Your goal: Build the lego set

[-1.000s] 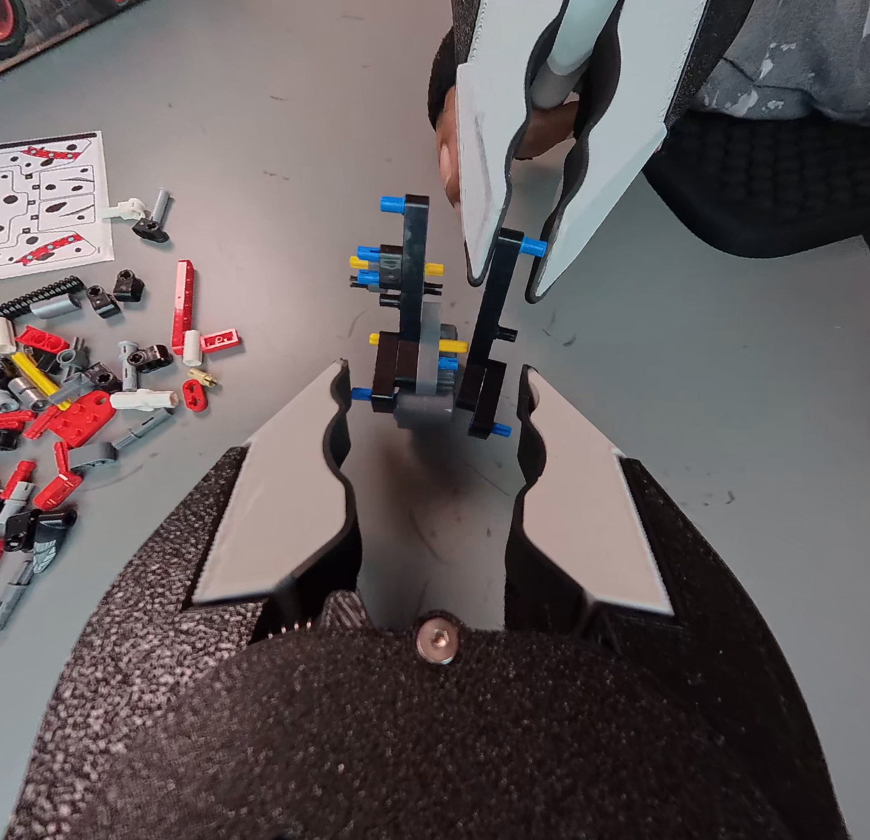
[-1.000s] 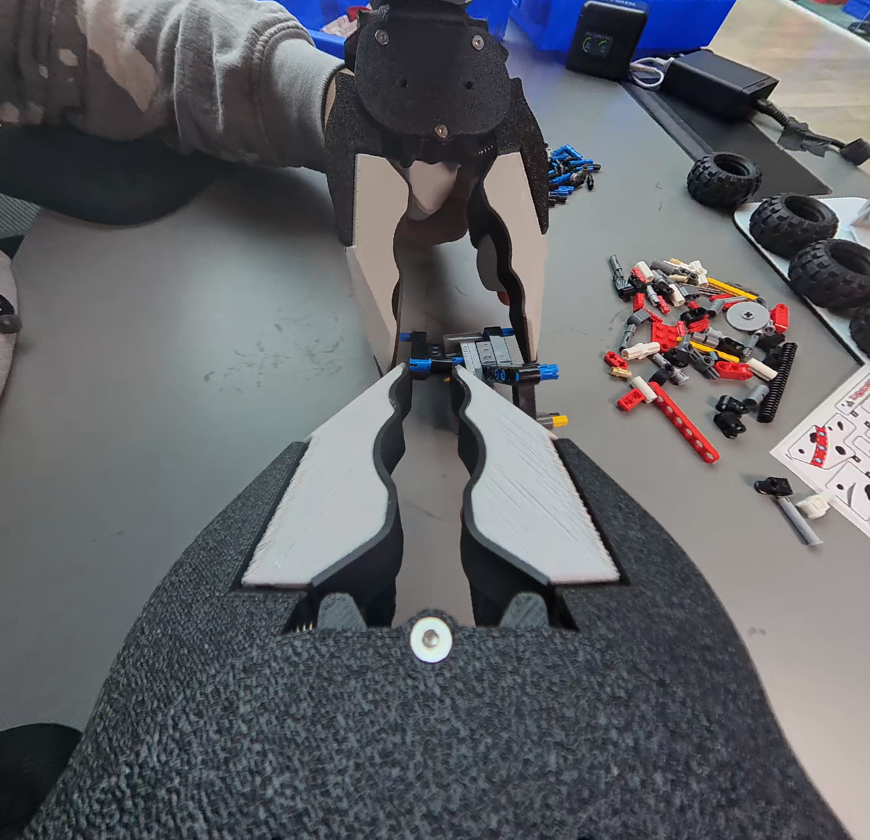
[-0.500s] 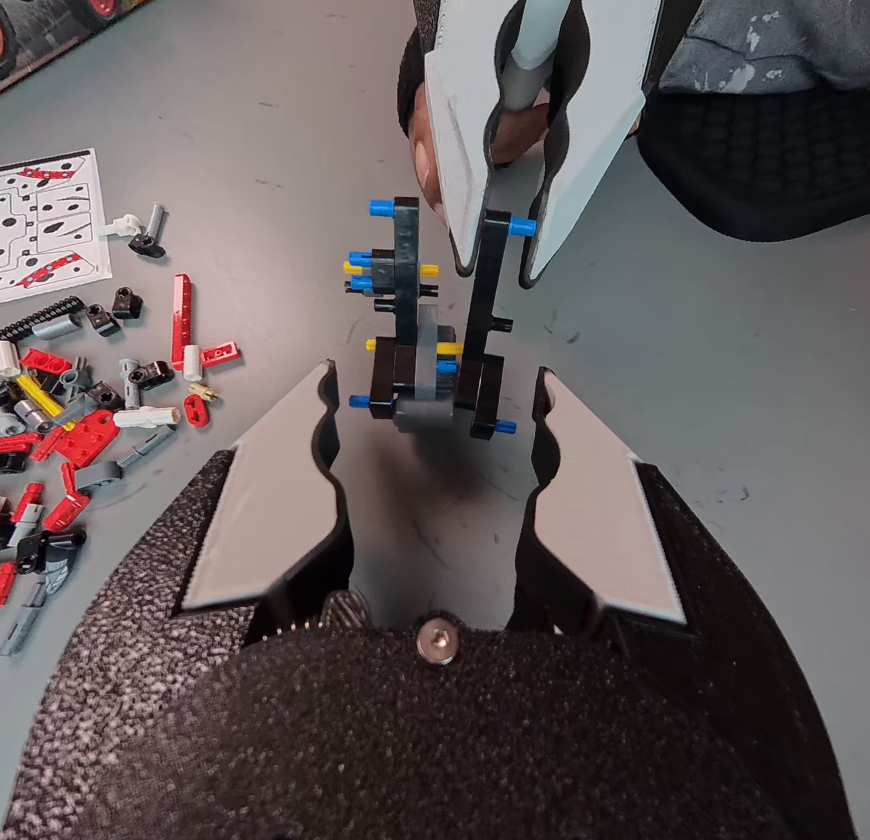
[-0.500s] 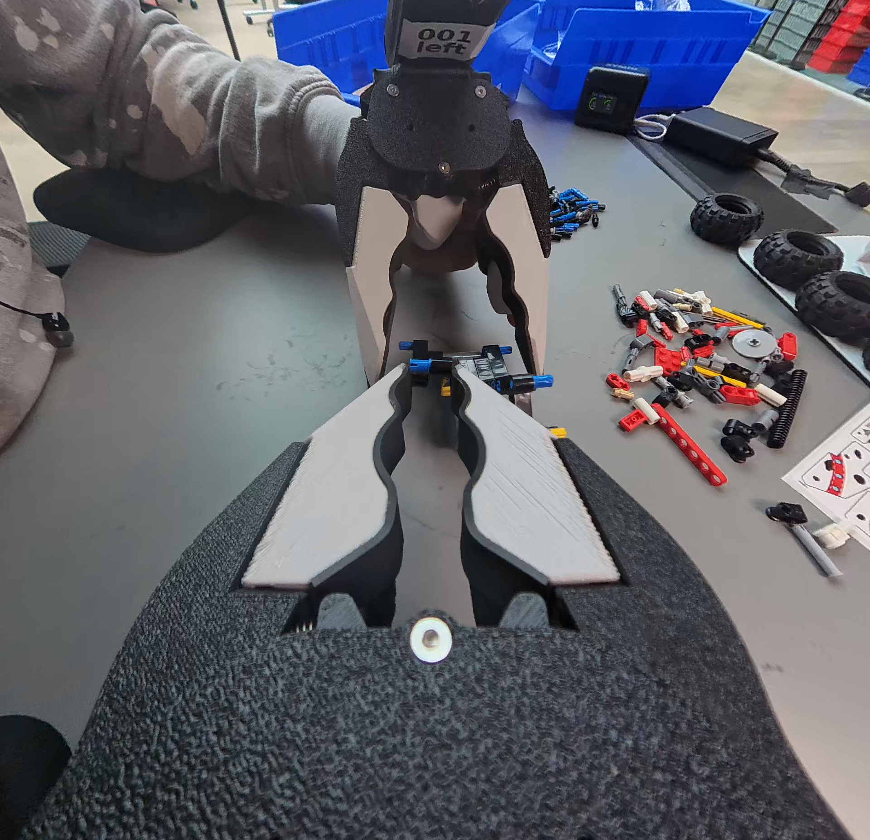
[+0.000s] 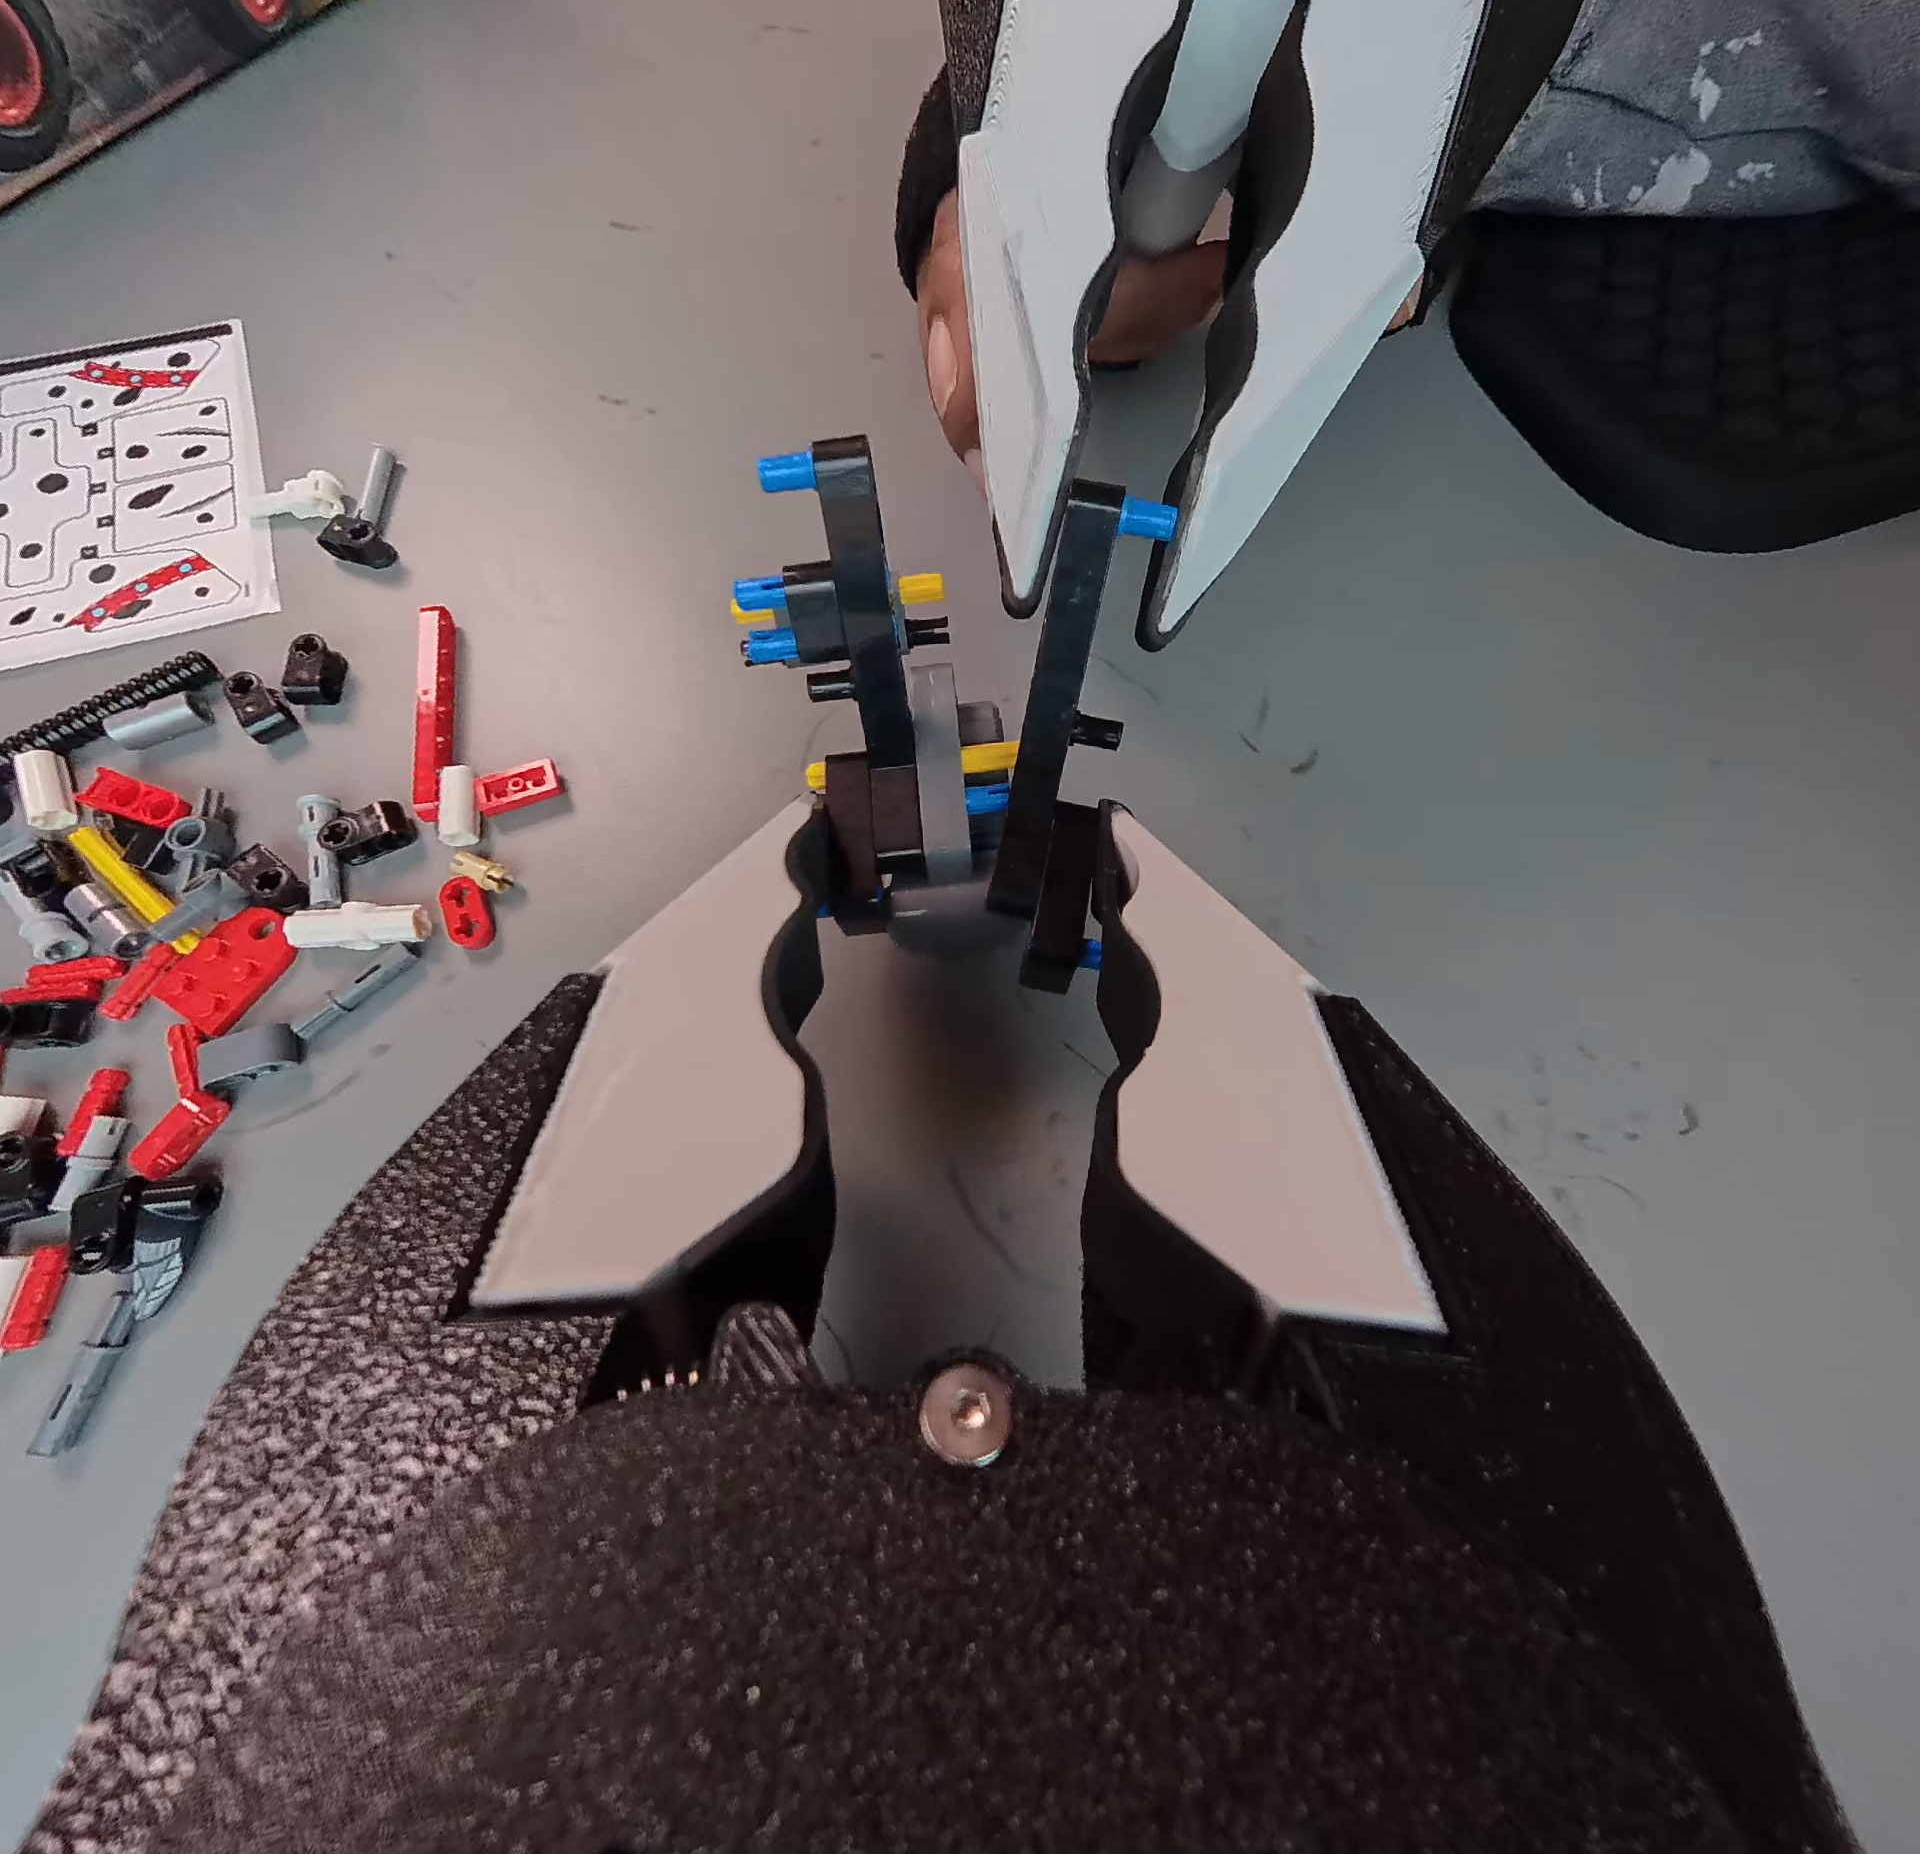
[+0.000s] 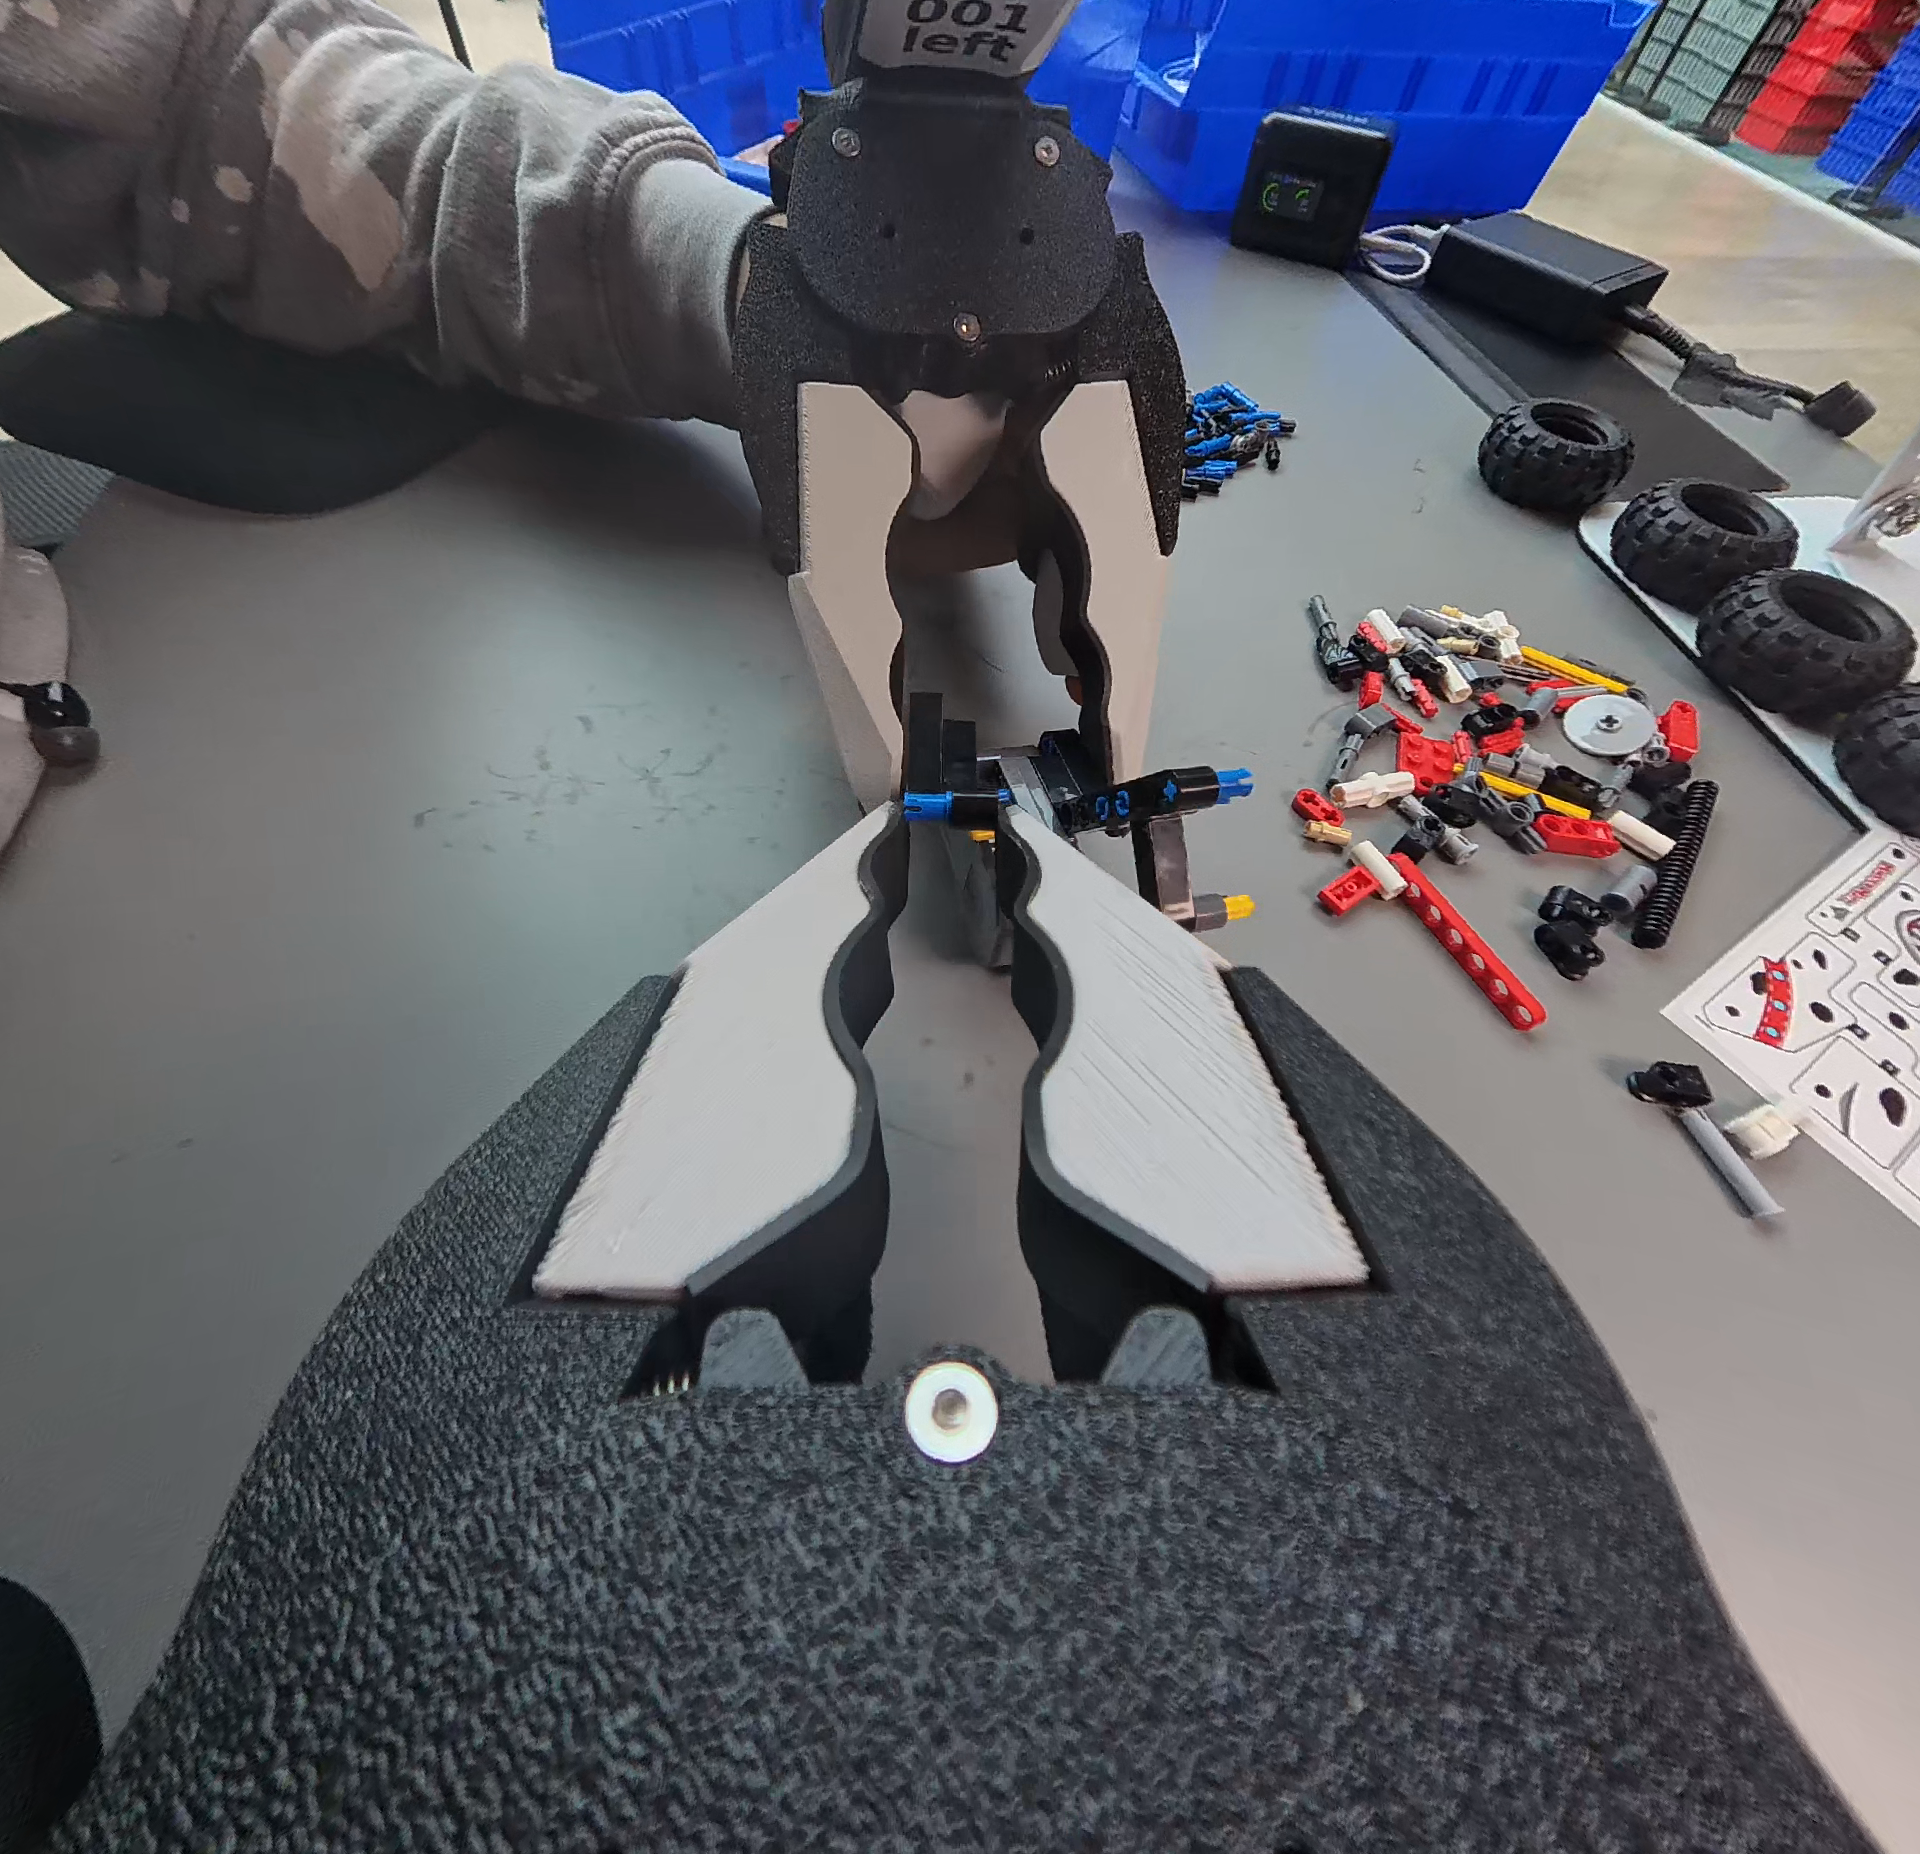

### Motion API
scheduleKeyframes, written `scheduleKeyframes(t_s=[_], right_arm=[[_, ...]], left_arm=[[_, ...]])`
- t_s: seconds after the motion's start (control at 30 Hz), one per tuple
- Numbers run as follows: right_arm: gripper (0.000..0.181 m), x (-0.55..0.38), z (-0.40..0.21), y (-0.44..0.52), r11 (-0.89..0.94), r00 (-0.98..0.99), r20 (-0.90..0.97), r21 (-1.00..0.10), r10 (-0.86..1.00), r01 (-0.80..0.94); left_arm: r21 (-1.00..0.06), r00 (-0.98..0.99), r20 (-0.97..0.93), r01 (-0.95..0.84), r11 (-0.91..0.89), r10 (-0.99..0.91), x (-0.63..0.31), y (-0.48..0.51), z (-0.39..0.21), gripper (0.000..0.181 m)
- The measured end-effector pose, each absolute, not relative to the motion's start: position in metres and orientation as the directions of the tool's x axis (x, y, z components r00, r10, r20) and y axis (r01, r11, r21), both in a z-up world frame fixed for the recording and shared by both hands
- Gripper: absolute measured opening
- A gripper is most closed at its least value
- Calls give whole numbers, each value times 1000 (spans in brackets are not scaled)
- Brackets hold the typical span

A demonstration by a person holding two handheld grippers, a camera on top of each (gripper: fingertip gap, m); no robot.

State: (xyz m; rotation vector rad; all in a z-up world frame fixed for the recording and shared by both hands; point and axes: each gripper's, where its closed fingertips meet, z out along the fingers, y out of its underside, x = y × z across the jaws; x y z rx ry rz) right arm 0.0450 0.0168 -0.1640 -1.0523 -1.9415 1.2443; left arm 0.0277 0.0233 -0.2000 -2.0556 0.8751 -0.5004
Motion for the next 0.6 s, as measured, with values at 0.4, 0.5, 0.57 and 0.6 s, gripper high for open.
scheduleKeyframes(t_s=[0.4, 0.5, 0.57, 0.6], right_arm=[[17, 50, -162, 1, 281, -496, 99, -909, 863, 308], [17, 57, -162, -13, 320, -570, 102, -900, 815, 297], [17, 64, -164, -27, 373, -654, 103, -882, 750, 288], [17, 68, -165, -33, 408, -693, 109, -868, 712, 282]], left_arm=[[-806, 706, 40, -395, -440, -707, 36, 6, -199, 48], [-800, 721, 62, -378, -466, -690, 43, -10, -199, 49], [-779, 713, 100, -378, -500, -694, 51, -27, -200, 53], [-772, 708, 128, -368, -518, -694, 56, -36, -200, 58]])
